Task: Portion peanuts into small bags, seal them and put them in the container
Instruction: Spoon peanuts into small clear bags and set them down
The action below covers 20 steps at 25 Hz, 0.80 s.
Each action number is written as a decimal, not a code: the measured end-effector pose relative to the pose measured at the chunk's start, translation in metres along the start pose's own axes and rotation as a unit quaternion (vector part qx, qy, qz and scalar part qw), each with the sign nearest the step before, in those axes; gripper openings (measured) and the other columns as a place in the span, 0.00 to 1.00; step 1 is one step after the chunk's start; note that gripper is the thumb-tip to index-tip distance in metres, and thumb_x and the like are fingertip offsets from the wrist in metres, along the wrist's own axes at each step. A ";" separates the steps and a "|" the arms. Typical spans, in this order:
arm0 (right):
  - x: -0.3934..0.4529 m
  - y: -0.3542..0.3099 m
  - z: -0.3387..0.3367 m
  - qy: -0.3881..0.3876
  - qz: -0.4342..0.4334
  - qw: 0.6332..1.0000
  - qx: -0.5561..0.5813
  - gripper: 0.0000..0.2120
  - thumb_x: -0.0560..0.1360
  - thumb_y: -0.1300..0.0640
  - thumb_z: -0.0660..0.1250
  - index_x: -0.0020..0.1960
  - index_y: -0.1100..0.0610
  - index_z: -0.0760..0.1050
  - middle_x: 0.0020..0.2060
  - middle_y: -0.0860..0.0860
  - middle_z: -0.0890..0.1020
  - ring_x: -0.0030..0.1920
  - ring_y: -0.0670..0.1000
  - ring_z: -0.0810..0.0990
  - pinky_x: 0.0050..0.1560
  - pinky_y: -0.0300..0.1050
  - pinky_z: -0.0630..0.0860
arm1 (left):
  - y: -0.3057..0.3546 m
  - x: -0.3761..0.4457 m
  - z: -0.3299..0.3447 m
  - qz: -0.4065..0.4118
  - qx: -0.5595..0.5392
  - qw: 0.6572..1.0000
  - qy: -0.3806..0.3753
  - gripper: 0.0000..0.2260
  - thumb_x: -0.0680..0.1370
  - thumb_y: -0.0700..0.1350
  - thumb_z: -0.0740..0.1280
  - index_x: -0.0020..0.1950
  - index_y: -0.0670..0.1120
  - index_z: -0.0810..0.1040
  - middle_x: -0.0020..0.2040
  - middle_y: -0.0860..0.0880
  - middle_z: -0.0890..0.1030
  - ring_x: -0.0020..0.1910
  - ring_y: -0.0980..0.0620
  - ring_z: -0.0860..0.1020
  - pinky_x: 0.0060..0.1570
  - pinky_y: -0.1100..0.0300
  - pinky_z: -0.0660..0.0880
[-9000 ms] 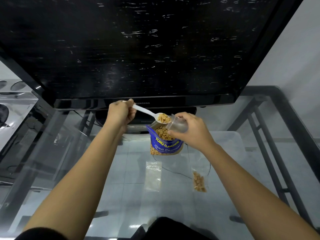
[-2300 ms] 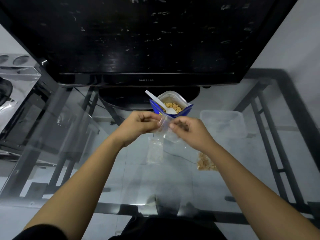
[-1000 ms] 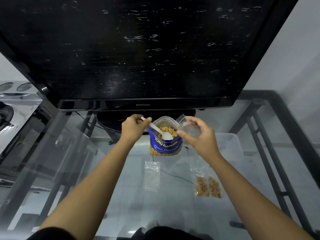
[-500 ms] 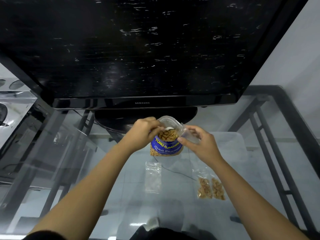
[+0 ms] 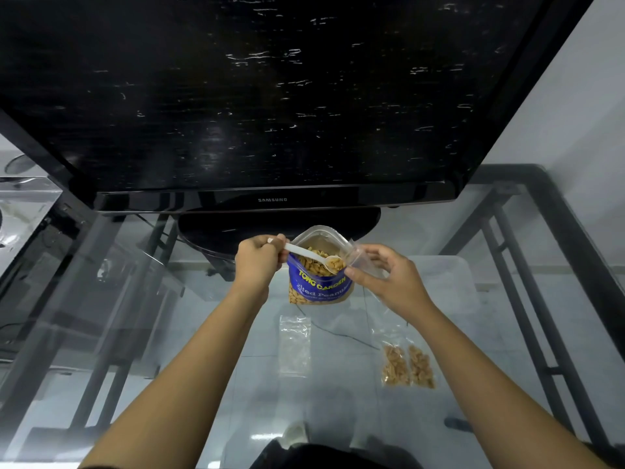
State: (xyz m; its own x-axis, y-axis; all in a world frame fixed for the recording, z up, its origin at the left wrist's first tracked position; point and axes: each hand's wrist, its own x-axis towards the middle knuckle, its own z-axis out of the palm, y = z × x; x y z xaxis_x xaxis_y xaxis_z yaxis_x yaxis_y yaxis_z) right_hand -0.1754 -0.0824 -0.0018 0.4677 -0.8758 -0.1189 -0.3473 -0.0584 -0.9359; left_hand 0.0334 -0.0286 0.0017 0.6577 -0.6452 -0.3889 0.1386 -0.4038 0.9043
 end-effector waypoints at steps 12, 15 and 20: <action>0.023 -0.016 -0.008 0.047 -0.104 0.970 -0.213 0.22 0.64 0.47 0.76 0.55 0.52 0.76 0.47 0.45 0.78 0.46 0.44 0.74 0.42 0.30 0.67 | 0.026 0.022 -0.031 -0.028 -0.091 0.995 0.021 0.11 0.78 0.40 0.62 0.36 0.44 0.74 0.30 0.48 0.70 0.28 0.55 0.68 0.26 0.67 0.65; 0.028 -0.020 0.002 0.042 -0.120 0.961 -0.246 0.23 0.64 0.46 0.75 0.56 0.53 0.76 0.47 0.47 0.78 0.47 0.45 0.74 0.45 0.38 0.69 | 0.046 0.021 -0.035 -0.009 -0.097 0.995 0.011 0.09 0.78 0.40 0.62 0.39 0.44 0.76 0.30 0.49 0.71 0.28 0.56 0.69 0.28 0.66 0.66; 0.029 -0.026 0.021 0.042 -0.119 0.982 -0.143 0.21 0.64 0.47 0.76 0.54 0.51 0.76 0.47 0.45 0.80 0.49 0.43 0.76 0.48 0.38 0.73 | 0.077 0.004 -0.031 0.122 0.045 0.991 -0.017 0.09 0.77 0.45 0.64 0.38 0.48 0.80 0.31 0.50 0.76 0.31 0.57 0.73 0.35 0.63 0.69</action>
State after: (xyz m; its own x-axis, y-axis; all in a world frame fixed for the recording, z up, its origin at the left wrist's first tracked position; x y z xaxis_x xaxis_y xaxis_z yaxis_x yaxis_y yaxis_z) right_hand -0.1354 -0.0961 0.0120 0.4985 -0.8569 0.1311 -0.4565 -0.3881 -0.8006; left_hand 0.0699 -0.0423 0.0757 0.6374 -0.7520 -0.1683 -0.0887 -0.2886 0.9533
